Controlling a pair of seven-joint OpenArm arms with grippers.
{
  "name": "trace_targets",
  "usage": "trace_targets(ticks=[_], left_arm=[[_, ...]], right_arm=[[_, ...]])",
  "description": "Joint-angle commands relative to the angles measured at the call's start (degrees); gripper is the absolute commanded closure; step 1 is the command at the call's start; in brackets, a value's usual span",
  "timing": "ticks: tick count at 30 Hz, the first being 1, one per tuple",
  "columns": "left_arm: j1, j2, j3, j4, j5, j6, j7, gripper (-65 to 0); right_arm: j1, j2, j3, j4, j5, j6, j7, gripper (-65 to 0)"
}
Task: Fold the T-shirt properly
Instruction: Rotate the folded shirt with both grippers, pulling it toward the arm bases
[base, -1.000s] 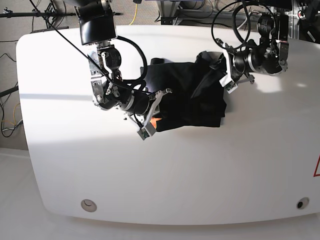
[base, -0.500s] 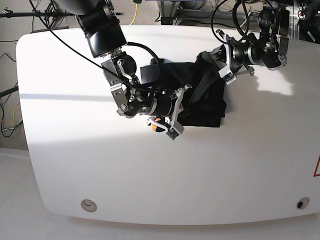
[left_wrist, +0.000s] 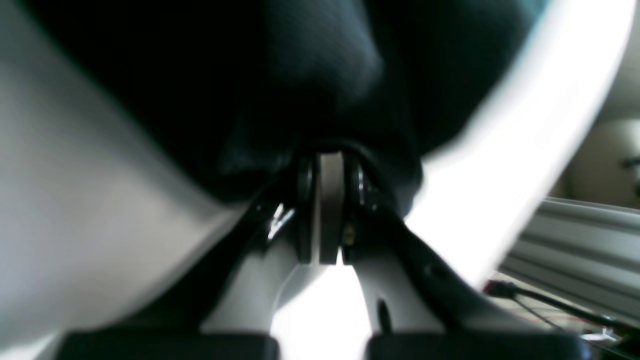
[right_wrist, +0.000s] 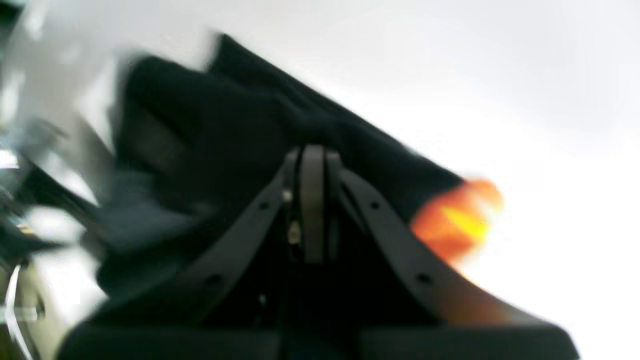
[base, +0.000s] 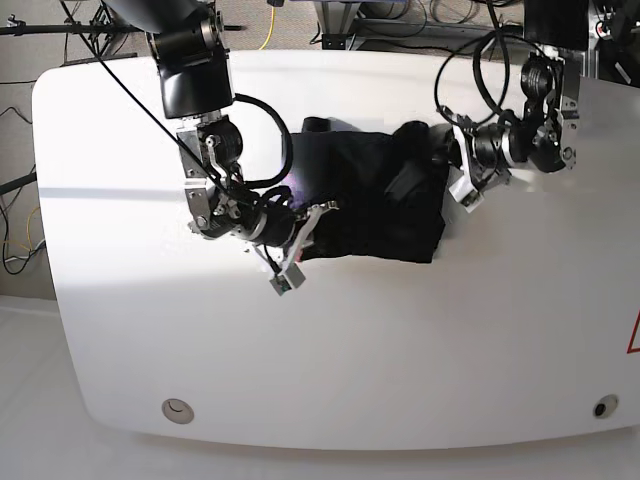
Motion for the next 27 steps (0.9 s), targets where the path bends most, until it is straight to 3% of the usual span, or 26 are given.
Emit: trace_targets(ticks=[1, 12, 20, 27], left_arm=[[-2.1, -0.9, -0.2, -1.6, 0.5, 0.3, -0.6, -0.4], [-8.2, -1.1, -0.6, -5.6, 2.6, 0.3, -1.5, -0.4], [-7.4, -2.1, -0.7, 1.6, 1.7, 0.3, -1.4, -0.5], [-5.8, -0.8, 3.1, 9.1, 2.4, 0.3, -0.6, -0.8]], right_arm=[[-0.7, 1.0, 1.5, 2.2, 1.0, 0.6, 0.6, 0.0], [-10.8, 2.5, 1.6, 11.4, 0.9, 0.8, -0.8, 0.0], [-11.0, 2.0, 0.2, 15.9, 0.3, 0.9, -1.8, 0.0], [-9.0, 2.4, 1.0, 12.4, 0.8, 0.8, 0.8, 0.0]])
